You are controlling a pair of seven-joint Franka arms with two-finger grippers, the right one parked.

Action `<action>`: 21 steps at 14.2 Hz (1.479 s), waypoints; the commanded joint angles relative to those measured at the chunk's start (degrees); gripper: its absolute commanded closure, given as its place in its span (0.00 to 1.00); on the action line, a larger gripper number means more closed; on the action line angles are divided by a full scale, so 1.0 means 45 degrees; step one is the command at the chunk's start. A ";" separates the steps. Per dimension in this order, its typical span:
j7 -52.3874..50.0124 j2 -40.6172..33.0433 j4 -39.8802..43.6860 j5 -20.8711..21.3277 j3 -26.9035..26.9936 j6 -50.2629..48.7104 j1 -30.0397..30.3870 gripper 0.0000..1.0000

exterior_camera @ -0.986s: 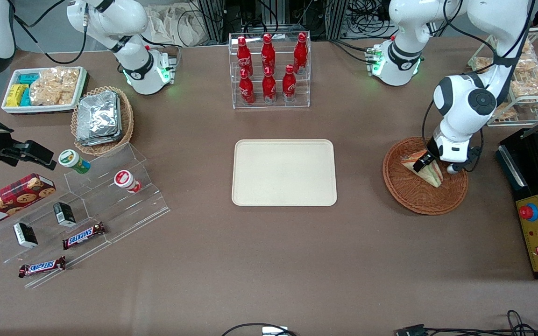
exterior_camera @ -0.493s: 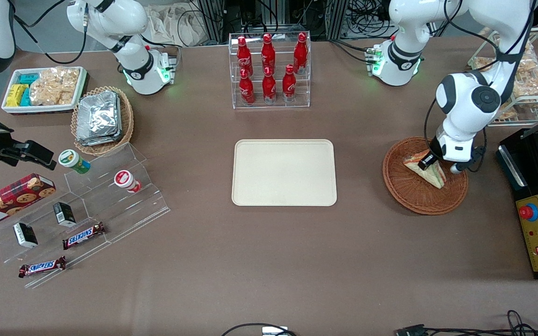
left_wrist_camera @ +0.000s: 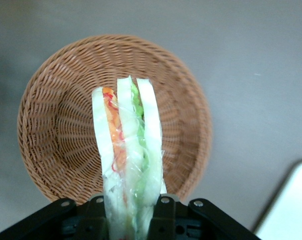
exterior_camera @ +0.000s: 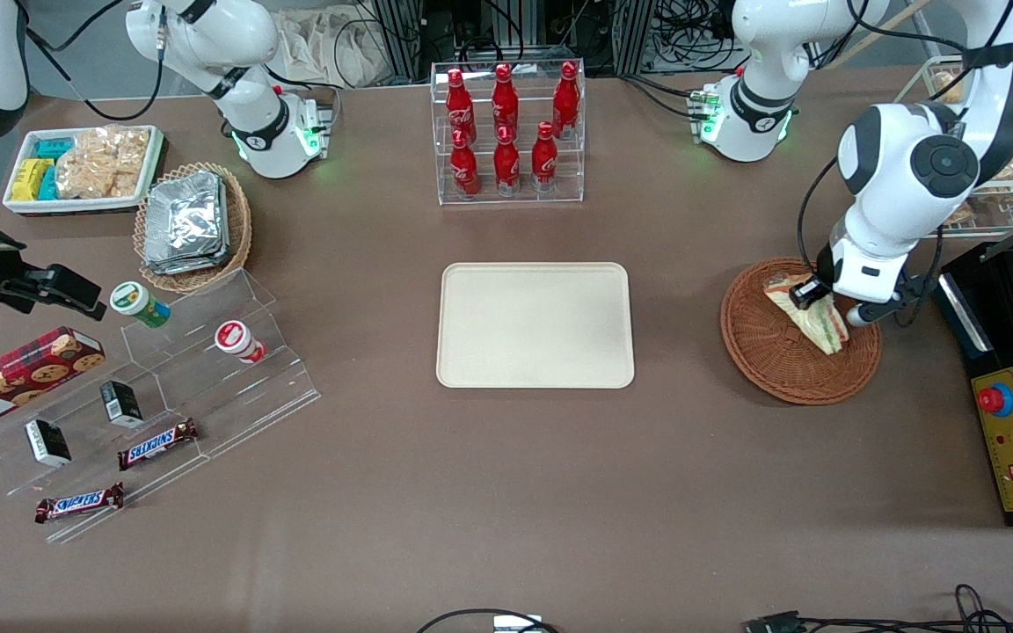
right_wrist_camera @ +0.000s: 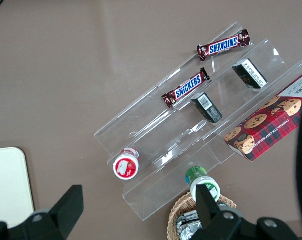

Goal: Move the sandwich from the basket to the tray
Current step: 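Lift the sandwich and carry it toward the cream tray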

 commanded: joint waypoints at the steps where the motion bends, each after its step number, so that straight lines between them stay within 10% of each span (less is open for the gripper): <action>1: 0.0171 0.0305 0.1472 0.0150 -0.1043 -0.1209 0.0021 1.00; 10: -0.0063 0.1417 0.2569 0.1417 -0.4676 -0.1115 0.0001 1.00; 21: -0.4220 0.7390 0.4698 0.7937 -0.5891 -0.0217 -0.2225 0.96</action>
